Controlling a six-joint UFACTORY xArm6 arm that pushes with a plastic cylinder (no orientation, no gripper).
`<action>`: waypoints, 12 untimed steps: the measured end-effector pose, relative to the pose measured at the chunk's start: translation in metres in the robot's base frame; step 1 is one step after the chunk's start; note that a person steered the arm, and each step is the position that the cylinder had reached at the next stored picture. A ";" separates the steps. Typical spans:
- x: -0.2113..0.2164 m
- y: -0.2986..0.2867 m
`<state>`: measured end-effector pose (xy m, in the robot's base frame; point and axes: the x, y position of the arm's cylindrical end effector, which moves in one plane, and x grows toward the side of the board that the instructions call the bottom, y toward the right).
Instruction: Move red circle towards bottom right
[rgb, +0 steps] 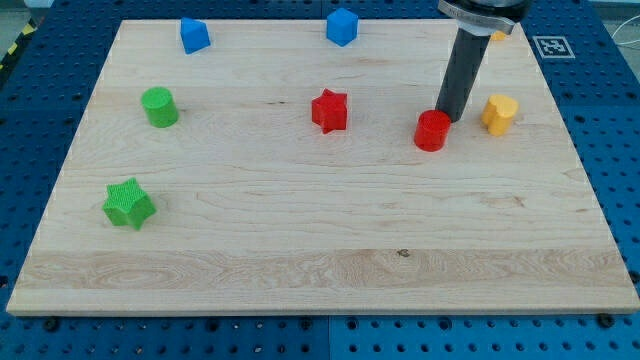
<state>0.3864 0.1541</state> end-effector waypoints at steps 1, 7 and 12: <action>-0.001 -0.002; 0.045 -0.028; 0.101 0.043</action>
<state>0.4876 0.1972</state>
